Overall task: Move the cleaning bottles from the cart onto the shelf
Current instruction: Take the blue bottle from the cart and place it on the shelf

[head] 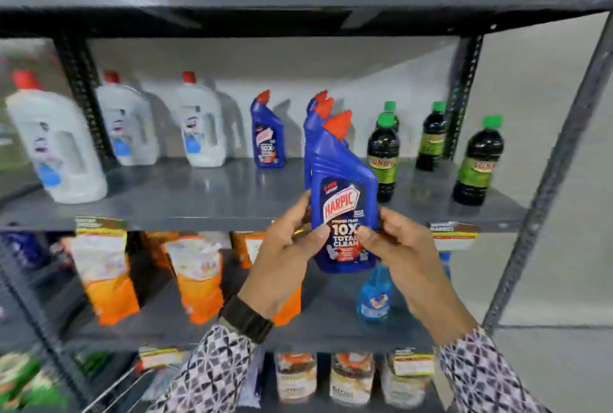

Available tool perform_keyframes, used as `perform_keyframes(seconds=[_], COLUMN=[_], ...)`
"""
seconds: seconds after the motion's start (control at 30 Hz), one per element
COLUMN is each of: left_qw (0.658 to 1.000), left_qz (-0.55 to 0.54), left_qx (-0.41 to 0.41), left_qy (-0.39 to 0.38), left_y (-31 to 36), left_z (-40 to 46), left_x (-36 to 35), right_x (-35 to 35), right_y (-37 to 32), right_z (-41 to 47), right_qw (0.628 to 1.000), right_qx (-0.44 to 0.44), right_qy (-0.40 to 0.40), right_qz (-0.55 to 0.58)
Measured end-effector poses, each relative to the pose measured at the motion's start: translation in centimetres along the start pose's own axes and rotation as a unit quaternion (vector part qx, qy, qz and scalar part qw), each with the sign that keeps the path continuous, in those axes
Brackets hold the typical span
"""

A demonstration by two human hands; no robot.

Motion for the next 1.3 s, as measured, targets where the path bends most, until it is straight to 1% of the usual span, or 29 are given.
perform_keyframes(seconds=[0.1,0.23,0.37,0.43,0.53,0.63,0.77,1.0,1.1,1.17,1.2,1.27,1.3], left_qw=[1.0,0.999,0.986,0.978,0.97,0.97,0.971,0.972,0.97,0.967,0.966,0.961,0.957], left_qz=[0.011,0.039,0.139,0.175,0.196,0.194,0.193,0.199,0.198,0.199,0.195,0.181,0.175], left_qx=[-0.001,-0.01,-0.033,-0.023,0.003,0.021,0.021,0.006,0.019,0.018,0.011,-0.007,-0.019], left_qy=[-0.001,0.017,0.084,0.114,0.142,0.144,0.137,0.129,0.138,0.156,0.172,0.211,0.229], left_y=[-0.6,-1.2,-2.3,-3.0,-3.9,-4.7,-6.5,-7.4,-7.2,-6.8,-6.5,-6.7,-6.9], left_z=[0.2,1.2,4.4,6.4,9.3,11.5,13.6,13.4,12.9,11.7,10.7,7.8,6.0], left_x=[-0.1,2.2,6.7,8.8,12.1,15.3,18.3,17.8,17.8,18.0,18.3,19.3,19.8], right_x=[0.4,-1.9,-7.0,-9.7,-13.2,-15.8,-18.0,-17.3,-17.4,-17.4,-17.2,-17.4,-17.5], right_y=[0.4,1.7,4.1,5.5,7.0,8.1,10.1,10.9,10.7,10.5,10.3,10.2,10.2], right_z=[-0.1,1.3,5.8,8.7,12.5,15.4,17.6,17.3,16.7,15.7,14.9,13.0,11.8], right_qw=[1.0,1.0,0.991,0.983,0.979,0.975,0.976,0.98,0.978,0.976,0.975,0.972,0.97], right_qx=[0.001,0.001,0.022,0.021,0.003,-0.002,-0.017,-0.015,-0.017,0.005,0.031,0.104,0.138], right_qy=[0.003,-0.004,-0.005,-0.002,0.0,-0.015,-0.022,-0.025,-0.028,0.0,0.023,0.048,0.041], right_qz=[0.003,-0.011,-0.133,-0.185,-0.205,-0.221,-0.216,-0.196,-0.207,-0.217,-0.218,-0.207,-0.197])
Point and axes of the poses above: each hand's wrist, its own z-axis towards the middle knuckle, its own x-axis out of the back of the hand, y = z × x, the point moved 1 cm from there along z, towards the middle knuckle, and after that the axes turned 12 degrees about z, right-handed, at the moved point
